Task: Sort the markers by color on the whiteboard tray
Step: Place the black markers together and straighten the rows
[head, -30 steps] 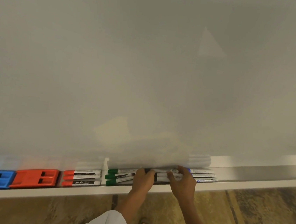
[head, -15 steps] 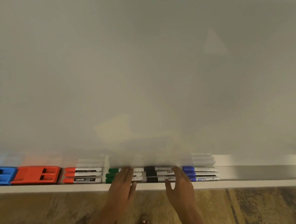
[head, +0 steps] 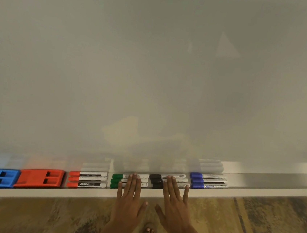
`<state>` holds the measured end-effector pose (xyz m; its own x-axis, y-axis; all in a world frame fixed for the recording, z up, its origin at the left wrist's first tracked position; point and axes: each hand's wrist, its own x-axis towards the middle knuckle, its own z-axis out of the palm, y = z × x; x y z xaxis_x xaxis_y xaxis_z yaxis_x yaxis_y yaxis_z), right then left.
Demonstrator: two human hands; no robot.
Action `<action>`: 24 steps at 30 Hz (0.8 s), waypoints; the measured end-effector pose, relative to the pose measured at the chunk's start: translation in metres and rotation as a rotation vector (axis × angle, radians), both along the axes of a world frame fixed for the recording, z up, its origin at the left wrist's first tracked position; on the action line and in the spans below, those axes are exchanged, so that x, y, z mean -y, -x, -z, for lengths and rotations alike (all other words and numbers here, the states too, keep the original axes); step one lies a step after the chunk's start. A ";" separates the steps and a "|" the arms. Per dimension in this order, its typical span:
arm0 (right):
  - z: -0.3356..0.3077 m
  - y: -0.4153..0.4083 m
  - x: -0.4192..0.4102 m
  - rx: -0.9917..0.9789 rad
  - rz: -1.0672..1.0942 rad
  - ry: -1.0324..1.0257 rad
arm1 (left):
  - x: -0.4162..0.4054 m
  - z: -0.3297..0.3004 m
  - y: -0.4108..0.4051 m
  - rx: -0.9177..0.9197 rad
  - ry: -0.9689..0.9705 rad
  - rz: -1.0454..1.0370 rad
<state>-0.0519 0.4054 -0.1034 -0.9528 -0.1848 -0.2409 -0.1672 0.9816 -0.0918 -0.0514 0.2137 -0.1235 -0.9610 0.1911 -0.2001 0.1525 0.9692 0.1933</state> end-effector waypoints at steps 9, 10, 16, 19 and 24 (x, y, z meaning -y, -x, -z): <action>-0.003 0.011 0.001 -0.006 0.003 0.041 | 0.003 0.001 0.003 -0.046 0.002 -0.025; -0.002 0.010 0.002 0.000 -0.011 0.040 | 0.004 0.002 0.003 -0.056 -0.001 -0.024; -0.003 0.011 0.004 -0.025 -0.032 0.071 | 0.006 0.003 0.001 -0.087 -0.008 0.002; -0.003 0.009 0.000 -0.069 -0.025 0.090 | 0.008 0.005 0.001 -0.089 -0.003 0.003; -0.007 0.014 -0.050 -0.199 0.210 0.094 | 0.013 0.004 0.003 -0.094 0.007 0.018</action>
